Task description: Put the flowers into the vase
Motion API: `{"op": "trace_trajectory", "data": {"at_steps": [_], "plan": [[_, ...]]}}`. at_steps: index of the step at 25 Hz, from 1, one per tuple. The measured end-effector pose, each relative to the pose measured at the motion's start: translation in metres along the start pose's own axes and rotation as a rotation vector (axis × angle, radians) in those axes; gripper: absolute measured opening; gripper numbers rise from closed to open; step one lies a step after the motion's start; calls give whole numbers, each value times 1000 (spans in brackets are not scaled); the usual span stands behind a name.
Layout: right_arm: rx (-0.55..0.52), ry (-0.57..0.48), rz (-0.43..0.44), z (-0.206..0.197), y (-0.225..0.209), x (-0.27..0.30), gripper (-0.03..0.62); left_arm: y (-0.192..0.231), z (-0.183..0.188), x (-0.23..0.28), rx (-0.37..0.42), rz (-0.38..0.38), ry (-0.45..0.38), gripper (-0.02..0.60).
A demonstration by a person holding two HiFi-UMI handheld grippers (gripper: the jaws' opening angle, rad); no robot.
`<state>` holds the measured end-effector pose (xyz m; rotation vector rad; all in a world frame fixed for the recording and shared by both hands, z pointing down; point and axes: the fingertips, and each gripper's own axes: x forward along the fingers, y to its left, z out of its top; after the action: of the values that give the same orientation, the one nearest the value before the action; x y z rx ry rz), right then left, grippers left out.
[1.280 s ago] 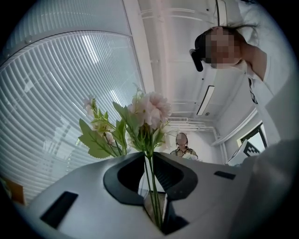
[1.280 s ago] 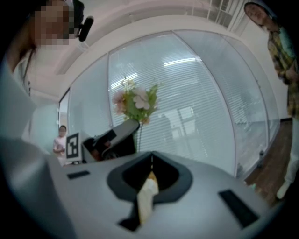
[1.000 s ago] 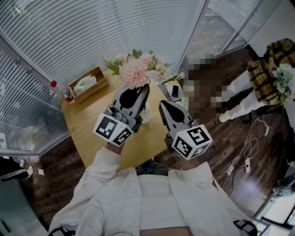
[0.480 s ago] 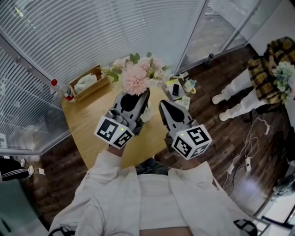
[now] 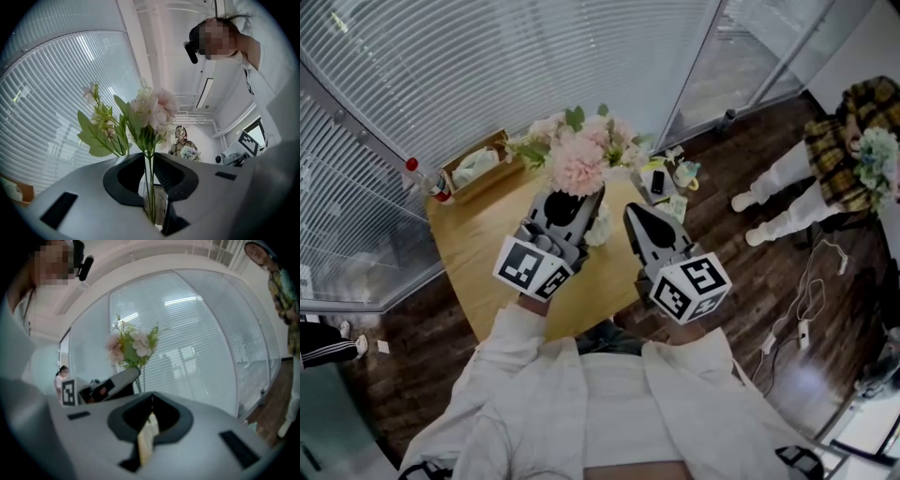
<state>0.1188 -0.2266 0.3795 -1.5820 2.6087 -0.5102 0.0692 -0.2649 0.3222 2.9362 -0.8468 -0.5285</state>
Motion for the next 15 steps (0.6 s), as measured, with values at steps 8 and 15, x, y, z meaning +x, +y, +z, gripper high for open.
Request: {"op": "trace_trajectory", "data": {"at_steps": [8,15], "plan": [[6,11,3,-3,2,1,14,-1,-12,0,-37,-6,28,57],[17,15,7,-5,4,3,14,-2,-31,-3,-55,-1,106,78]]}}
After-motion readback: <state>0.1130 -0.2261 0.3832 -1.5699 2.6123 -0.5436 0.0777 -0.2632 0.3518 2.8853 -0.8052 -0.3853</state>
